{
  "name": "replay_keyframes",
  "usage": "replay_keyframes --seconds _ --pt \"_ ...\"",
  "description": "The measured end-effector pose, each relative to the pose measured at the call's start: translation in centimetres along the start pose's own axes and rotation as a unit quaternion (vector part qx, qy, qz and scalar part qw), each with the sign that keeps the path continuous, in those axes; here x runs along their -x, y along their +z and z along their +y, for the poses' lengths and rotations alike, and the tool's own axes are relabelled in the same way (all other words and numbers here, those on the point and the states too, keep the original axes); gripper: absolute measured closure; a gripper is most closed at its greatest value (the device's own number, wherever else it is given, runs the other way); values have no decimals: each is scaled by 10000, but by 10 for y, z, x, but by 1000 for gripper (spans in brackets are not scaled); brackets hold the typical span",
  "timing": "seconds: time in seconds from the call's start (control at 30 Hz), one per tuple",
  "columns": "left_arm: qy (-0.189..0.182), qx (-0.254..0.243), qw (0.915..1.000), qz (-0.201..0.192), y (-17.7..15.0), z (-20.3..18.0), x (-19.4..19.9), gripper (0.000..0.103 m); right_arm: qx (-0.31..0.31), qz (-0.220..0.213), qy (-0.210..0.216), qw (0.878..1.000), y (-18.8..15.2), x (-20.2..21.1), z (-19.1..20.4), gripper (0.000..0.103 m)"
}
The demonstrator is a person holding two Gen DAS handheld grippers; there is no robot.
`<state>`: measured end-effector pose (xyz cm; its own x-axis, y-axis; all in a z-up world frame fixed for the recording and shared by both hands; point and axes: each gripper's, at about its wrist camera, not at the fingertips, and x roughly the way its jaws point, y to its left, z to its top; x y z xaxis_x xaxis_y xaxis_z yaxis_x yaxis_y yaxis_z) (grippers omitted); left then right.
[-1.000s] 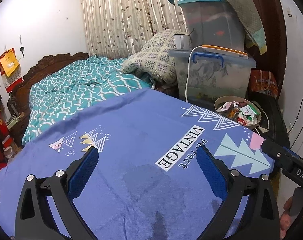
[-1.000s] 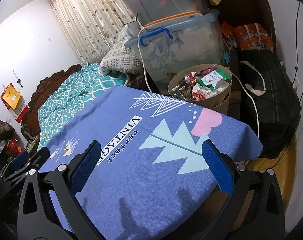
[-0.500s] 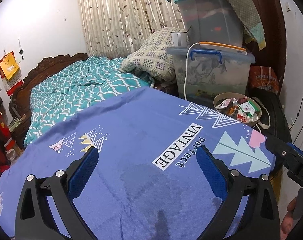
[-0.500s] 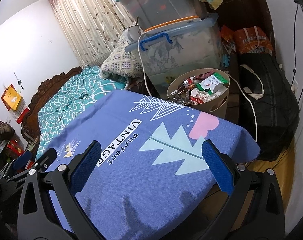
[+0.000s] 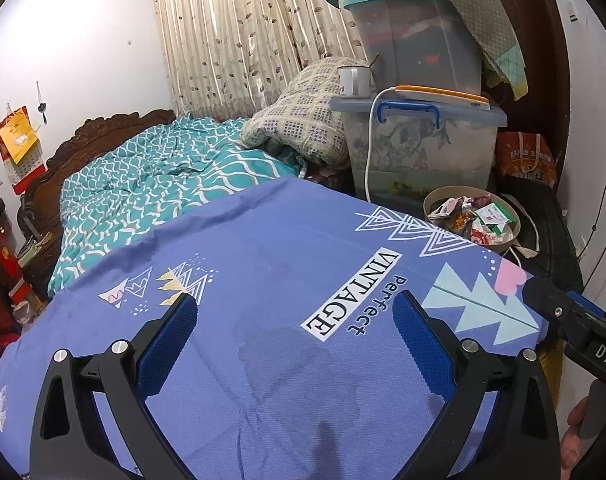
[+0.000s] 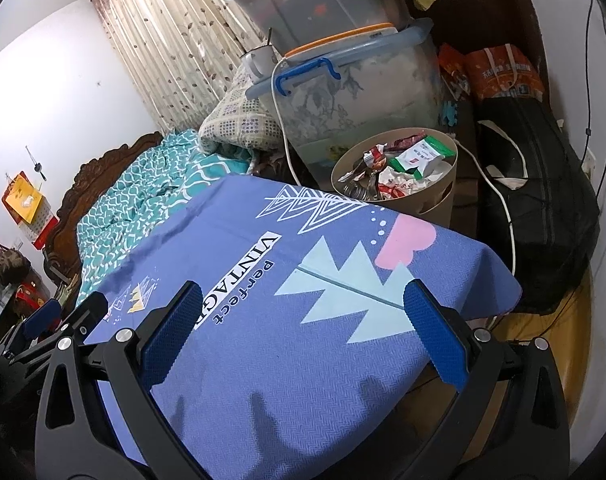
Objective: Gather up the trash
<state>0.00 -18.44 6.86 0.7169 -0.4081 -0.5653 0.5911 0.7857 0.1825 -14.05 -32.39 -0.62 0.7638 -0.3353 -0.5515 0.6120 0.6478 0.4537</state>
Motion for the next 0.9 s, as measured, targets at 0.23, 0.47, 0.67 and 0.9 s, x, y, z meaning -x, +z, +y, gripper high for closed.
replay_keyframes --seconds 0.23,0.47,0.67,0.9 --pt "25 10 10000 0 -1 0 0 8 7 -40 10 10000 1 3 0 3" --pt "202 20 9998 27 -2 2 -3 8 27 17 27 10000 -1 1 1 3" --pt "279 21 9996 47 -3 4 -4 8 61 9 36 10000 -2 1 4 3" --pt "277 -60 9996 91 -6 -1 -6 8 49 -57 26 10000 -2 5 3 3"
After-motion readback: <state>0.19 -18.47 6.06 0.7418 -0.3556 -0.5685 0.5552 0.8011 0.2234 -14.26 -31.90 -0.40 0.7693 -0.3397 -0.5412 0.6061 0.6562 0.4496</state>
